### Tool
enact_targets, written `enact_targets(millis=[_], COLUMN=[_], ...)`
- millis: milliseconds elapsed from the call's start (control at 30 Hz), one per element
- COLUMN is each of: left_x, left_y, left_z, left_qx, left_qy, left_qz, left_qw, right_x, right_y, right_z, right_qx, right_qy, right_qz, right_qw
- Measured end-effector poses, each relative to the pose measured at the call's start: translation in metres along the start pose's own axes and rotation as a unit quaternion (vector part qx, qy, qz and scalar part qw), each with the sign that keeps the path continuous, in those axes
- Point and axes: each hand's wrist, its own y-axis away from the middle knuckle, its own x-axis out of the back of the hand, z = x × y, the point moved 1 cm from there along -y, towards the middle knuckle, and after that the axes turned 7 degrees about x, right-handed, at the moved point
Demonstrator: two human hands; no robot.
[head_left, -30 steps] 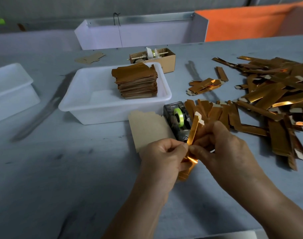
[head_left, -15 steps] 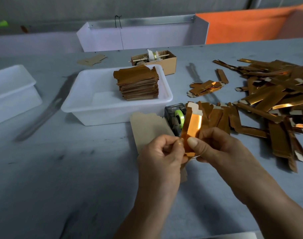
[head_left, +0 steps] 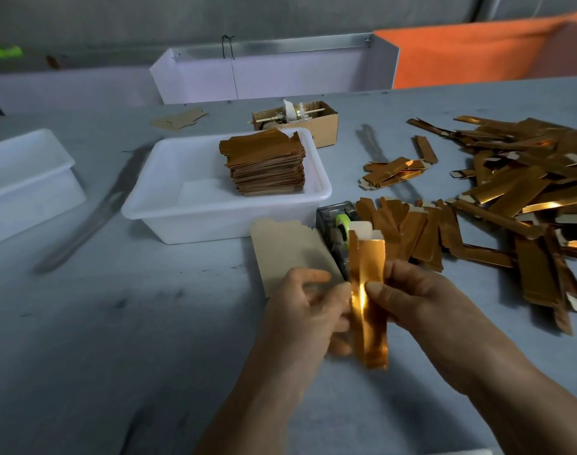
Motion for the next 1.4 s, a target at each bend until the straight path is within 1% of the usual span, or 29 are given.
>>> enact_targets(millis=[33, 67, 100, 133, 167, 200, 233, 267, 333, 367, 433, 533, 600, 633, 733, 800, 867, 900, 933, 967, 1000, 1033, 1100, 1167, 1233, 1267, 1400], left_x=[0.003, 0.008, 0.014, 0.021, 0.028, 0.035, 0.04, 0.045, 0.049, 0.049, 0.051, 0.057, 0.062, 0.063, 0.065, 0.066, 0.067, 0.068, 0.069, 0.07, 0.07, 0.07, 0.066, 0.061, 0.06, 0.059, 0.056], left_y=[-0.001, -0.004, -0.008, -0.012, -0.015, -0.017, -0.021, -0.026, -0.036, -0.04, -0.046, -0.052, -0.054, -0.055, -0.056, -0.054, -0.05, -0.046, -0.041, -0.036, -0.031, -0.027, -0.018, -0.011, -0.008, -0.007, -0.006], left_z=[-0.001, -0.003, -0.005, -0.007, -0.007, -0.007, -0.01, -0.013, -0.016, -0.017, -0.02, -0.022, -0.021, -0.021, -0.02, -0.018, -0.012, -0.009, -0.004, 0.001, 0.006, 0.01, 0.017, 0.022, 0.023, 0.023, 0.019], left_qx=[-0.016, -0.052, -0.095, -0.131, -0.151, -0.147, -0.121, -0.091, -0.034, -0.014, 0.01, 0.067, 0.103, 0.113, 0.106, 0.076, 0.025, -0.002, -0.027, -0.05, -0.065, -0.069, -0.051, -0.036, -0.03, -0.028, -0.022], left_qy=[-0.022, -0.075, -0.165, -0.265, -0.34, -0.379, -0.391, -0.385, -0.34, -0.312, -0.244, -0.114, -0.054, -0.041, -0.035, -0.057, -0.12, -0.162, -0.197, -0.206, -0.188, -0.145, -0.045, 0.016, 0.05, 0.052, 0.008], left_qz=[0.012, 0.061, 0.138, 0.218, 0.279, 0.313, 0.32, 0.308, 0.255, 0.225, 0.19, 0.142, 0.112, 0.106, 0.114, 0.139, 0.174, 0.2, 0.23, 0.25, 0.252, 0.229, 0.129, 0.038, -0.011, -0.026, -0.068], left_qw=[1.0, 0.994, 0.972, 0.93, 0.885, 0.858, 0.854, 0.866, 0.904, 0.923, 0.951, 0.981, 0.987, 0.987, 0.987, 0.986, 0.977, 0.966, 0.953, 0.945, 0.947, 0.96, 0.989, 0.999, 0.998, 0.998, 0.997], right_x=[0.005, 0.011, 0.018, 0.025, 0.033, 0.039, 0.044, 0.048, 0.054, 0.055, 0.056, 0.048, 0.04, 0.035, 0.022, 0.014, 0.008, 0.005, 0.003, 0.001, 0.0, -0.003, -0.007, -0.011, -0.014, -0.014, -0.014], right_y=[-0.002, -0.007, -0.013, -0.021, -0.03, -0.041, -0.051, -0.062, -0.08, -0.085, -0.09, -0.08, -0.068, -0.061, -0.045, -0.037, -0.028, -0.025, -0.022, -0.019, -0.016, -0.014, -0.01, -0.007, -0.007, -0.007, -0.005], right_z=[0.001, 0.001, 0.004, 0.006, 0.009, 0.011, 0.014, 0.016, 0.023, 0.026, 0.03, 0.027, 0.02, 0.017, 0.006, 0.0, -0.006, -0.008, -0.009, -0.01, -0.011, -0.011, -0.015, -0.02, -0.021, -0.022, -0.024], right_qx=[-0.002, -0.003, -0.002, 0.0, 0.004, 0.006, 0.007, 0.005, -0.014, -0.03, -0.045, -0.004, 0.054, 0.084, 0.148, 0.169, 0.184, 0.191, 0.193, 0.19, 0.181, 0.168, 0.13, 0.081, 0.038, 0.03, 0.042], right_qy=[-0.004, -0.007, -0.006, 0.0, 0.016, 0.038, 0.064, 0.088, 0.147, 0.184, 0.26, 0.333, 0.354, 0.353, 0.343, 0.336, 0.321, 0.315, 0.306, 0.293, 0.268, 0.229, 0.113, -0.03, -0.148, -0.184, -0.211], right_qz=[0.013, 0.036, 0.069, 0.107, 0.145, 0.178, 0.202, 0.219, 0.237, 0.238, 0.238, 0.26, 0.268, 0.267, 0.256, 0.243, 0.231, 0.225, 0.218, 0.21, 0.2, 0.189, 0.156, 0.104, 0.055, 0.041, 0.042], right_qw=[1.0, 0.999, 0.998, 0.994, 0.989, 0.983, 0.977, 0.972, 0.96, 0.953, 0.935, 0.906, 0.894, 0.893, 0.891, 0.894, 0.9, 0.902, 0.906, 0.913, 0.925, 0.94, 0.973, 0.991, 0.987, 0.982, 0.976])
